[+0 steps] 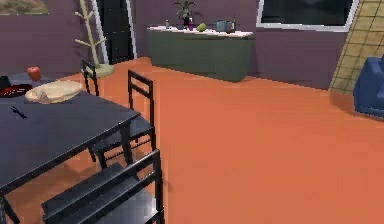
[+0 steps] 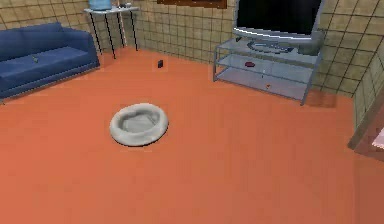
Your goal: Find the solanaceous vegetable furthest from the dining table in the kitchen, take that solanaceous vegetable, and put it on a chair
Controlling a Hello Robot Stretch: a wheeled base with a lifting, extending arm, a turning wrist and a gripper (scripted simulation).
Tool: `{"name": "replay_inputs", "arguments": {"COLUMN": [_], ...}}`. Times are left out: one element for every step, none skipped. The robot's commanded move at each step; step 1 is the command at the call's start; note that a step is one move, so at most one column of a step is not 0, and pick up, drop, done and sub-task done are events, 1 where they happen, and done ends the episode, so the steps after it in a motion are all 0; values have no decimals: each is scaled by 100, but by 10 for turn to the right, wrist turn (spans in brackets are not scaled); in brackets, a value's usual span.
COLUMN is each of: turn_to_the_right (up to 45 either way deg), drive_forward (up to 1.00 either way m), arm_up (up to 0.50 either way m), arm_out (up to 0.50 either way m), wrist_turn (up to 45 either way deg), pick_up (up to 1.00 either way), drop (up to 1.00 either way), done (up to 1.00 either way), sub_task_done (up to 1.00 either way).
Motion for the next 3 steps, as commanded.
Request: {"name": "replay_inputs", "arguments": {"turn_to_the_right": [300,0,-330], "drive_forward": [0,80,0], "arm_up": [0,0,0], "arm_out": [0,0,0], "wrist_turn": [0,0,0], "pick_up": [0,0,0], "drop": [0,0,0], "done": [0,0,0], "sub_task_done": [0,0,0]}}
